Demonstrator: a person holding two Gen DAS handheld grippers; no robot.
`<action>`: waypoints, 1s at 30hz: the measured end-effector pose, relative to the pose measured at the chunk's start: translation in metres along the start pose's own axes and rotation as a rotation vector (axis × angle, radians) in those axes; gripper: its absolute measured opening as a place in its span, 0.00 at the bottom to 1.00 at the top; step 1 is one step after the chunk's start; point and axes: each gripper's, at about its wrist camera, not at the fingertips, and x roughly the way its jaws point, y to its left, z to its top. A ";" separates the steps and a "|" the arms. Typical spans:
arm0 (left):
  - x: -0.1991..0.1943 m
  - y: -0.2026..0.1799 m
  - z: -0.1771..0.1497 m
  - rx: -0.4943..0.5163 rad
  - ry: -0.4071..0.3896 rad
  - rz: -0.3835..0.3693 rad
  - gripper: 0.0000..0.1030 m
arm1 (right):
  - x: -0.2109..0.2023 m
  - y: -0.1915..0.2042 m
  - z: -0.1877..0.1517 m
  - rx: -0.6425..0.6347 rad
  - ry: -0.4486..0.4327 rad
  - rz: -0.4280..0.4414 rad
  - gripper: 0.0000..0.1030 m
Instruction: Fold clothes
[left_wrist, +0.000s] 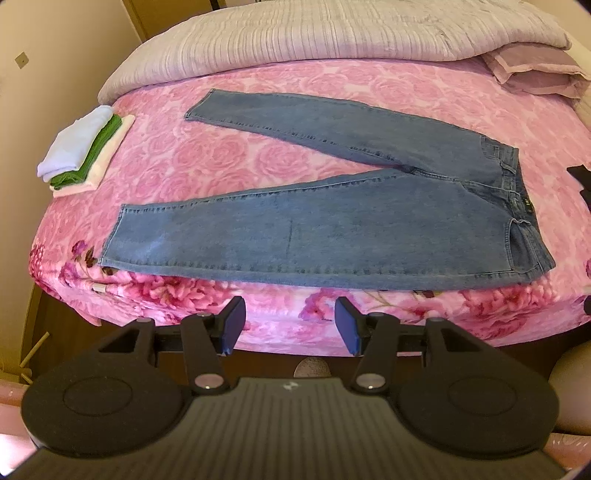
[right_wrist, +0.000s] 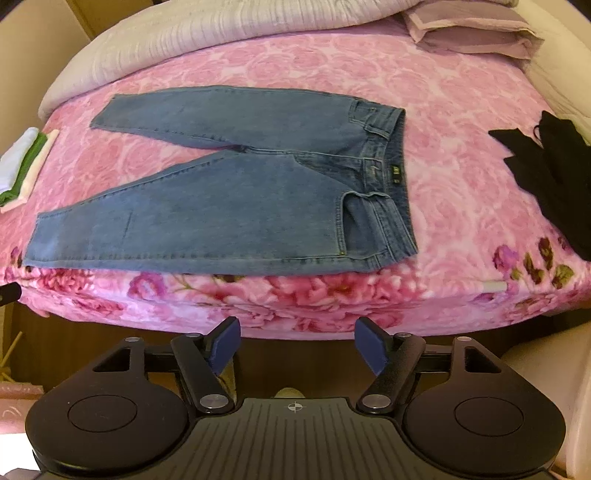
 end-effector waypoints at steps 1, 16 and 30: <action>0.000 -0.001 0.001 0.002 -0.002 0.001 0.48 | 0.000 0.001 0.000 -0.003 0.000 0.002 0.71; -0.006 0.003 0.005 -0.013 -0.012 0.002 0.48 | 0.002 0.011 0.006 -0.018 0.000 0.019 0.72; 0.004 0.027 0.017 -0.063 -0.020 -0.002 0.48 | 0.004 0.023 0.030 -0.033 -0.025 0.014 0.72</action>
